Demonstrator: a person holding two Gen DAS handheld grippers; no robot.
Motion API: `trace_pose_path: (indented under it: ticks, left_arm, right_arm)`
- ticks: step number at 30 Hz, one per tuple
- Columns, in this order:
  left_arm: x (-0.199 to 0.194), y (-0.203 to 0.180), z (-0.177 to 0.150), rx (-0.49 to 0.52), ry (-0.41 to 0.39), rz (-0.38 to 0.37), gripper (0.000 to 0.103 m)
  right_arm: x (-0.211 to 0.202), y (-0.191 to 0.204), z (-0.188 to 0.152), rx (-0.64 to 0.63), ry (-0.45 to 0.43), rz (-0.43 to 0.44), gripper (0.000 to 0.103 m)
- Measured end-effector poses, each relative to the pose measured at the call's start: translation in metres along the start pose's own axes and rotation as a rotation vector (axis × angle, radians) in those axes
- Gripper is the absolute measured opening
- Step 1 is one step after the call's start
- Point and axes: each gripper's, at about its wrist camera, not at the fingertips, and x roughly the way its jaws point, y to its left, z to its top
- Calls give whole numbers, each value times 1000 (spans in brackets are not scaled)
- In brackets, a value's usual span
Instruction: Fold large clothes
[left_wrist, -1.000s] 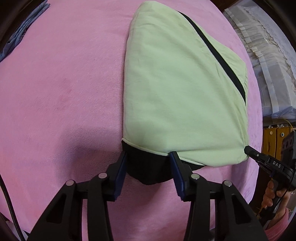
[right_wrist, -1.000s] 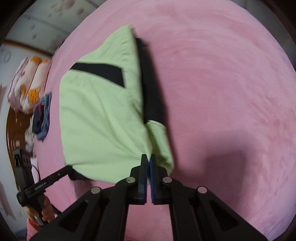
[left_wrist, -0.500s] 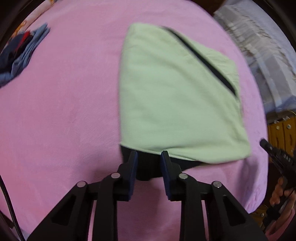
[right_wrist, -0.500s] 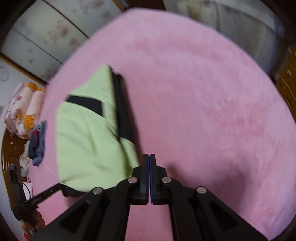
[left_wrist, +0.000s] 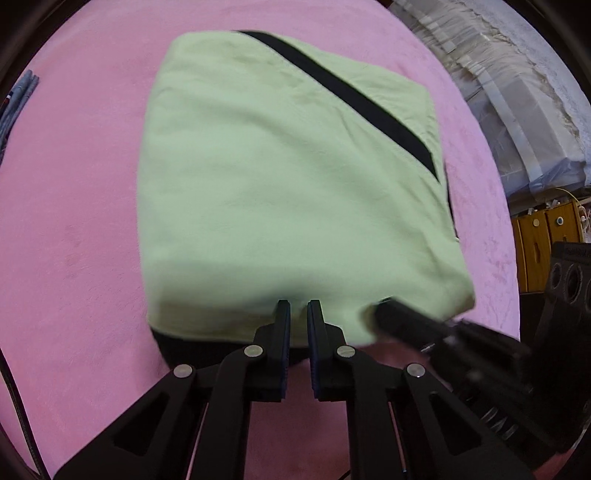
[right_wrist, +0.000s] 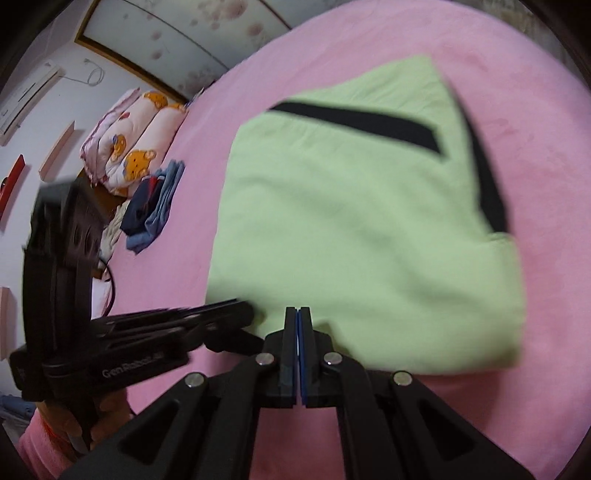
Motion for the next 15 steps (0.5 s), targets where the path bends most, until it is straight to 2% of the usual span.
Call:
trace_pose_path:
  ticks: [3,7,15]
  left_arm:
    - [9,5,13,-14,-22,-25,7]
    - [21,12,41,-40,-62,-55,7]
    - [34,28,104,-68,-165,-72,7]
  right_arm:
    - [28,10,3,8,24,5,0]
    - [59,7,30,42,10,24,0]
    - [88,-4,102,54,-87,40,0]
